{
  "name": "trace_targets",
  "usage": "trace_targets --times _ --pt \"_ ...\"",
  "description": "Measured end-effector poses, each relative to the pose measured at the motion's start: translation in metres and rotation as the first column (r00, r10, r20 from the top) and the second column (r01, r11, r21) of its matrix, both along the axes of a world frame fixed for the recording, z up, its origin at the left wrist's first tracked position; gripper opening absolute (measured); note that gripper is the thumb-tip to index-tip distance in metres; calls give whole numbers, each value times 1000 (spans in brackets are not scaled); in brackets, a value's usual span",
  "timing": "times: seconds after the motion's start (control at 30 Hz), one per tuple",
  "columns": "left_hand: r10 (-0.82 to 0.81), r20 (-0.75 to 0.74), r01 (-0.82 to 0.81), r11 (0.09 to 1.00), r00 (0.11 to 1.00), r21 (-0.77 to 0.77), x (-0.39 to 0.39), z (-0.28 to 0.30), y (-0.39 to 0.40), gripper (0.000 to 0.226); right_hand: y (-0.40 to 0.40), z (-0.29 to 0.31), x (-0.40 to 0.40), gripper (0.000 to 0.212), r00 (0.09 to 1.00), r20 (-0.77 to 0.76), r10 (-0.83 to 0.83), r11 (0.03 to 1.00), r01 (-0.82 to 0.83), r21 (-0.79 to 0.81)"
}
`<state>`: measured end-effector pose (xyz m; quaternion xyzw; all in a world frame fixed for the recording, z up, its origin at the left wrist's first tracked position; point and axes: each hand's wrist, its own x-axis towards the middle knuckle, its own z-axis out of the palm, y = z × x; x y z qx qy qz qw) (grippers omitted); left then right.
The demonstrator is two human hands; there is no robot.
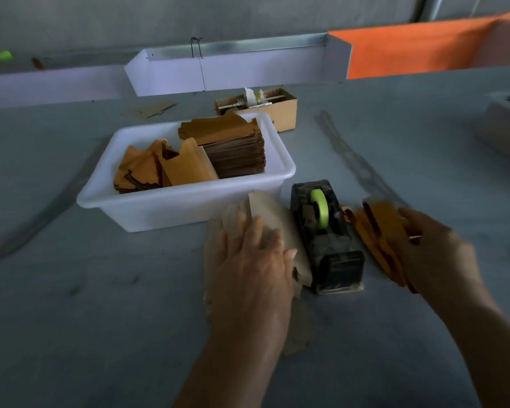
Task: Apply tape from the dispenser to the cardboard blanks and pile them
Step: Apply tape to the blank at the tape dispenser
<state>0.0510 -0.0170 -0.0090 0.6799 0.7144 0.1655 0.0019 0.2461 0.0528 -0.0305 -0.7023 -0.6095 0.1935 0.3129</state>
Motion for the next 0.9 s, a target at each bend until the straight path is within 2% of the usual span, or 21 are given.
trace_targets --times 0.07,0.17,0.27,0.33,0.37,0.43,0.5,0.6,0.67,0.73,0.77,0.83,0.9 --pt "34 24 -34 999 999 -27 -5 -7 -2 41 12 -11 2 27 993 116 -3 1000 5 -17" --pt "75 95 -84 992 993 90 -3 -8 -9 30 20 -16 2 26 958 286 -10 999 24 -46" --pt "123 176 -149 979 977 141 -8 -7 -9 23 17 -11 -1 26 942 334 -39 995 66 -70" --pt "196 342 -238 968 919 85 -13 -1 -4 23 11 -7 -3 28 934 353 -51 997 66 -29" --pt "235 456 -283 958 859 39 -17 -1 -1 25 8 -6 -4 28 937 345 -51 999 52 6" --pt "297 668 -314 944 682 -99 -25 1 4 29 0 -3 -6 27 952 303 -40 996 15 85" --pt "327 770 -310 934 547 -176 -34 3 7 30 -7 2 -9 25 971 236 -36 986 -3 165" --pt "305 833 -283 940 462 -188 -45 3 3 21 -21 12 -16 18 993 122 -12 963 -21 268" --pt "250 873 -231 959 419 -163 -48 5 -5 9 -32 20 -22 13 999 29 31 950 -39 309" --pt "191 904 -181 975 384 -130 -50 9 -12 7 -43 27 -30 12 993 -77 88 942 -57 332" --pt "164 919 -148 982 358 -117 -50 11 -15 8 -50 30 -34 13 982 -145 122 942 -68 327" --pt "108 962 -59 994 251 -96 -49 16 -22 21 -63 35 -44 11 940 -293 178 955 -93 283" --pt "90 986 28 995 138 -94 -47 19 -26 35 -74 41 -54 26 874 -433 220 971 -152 187"
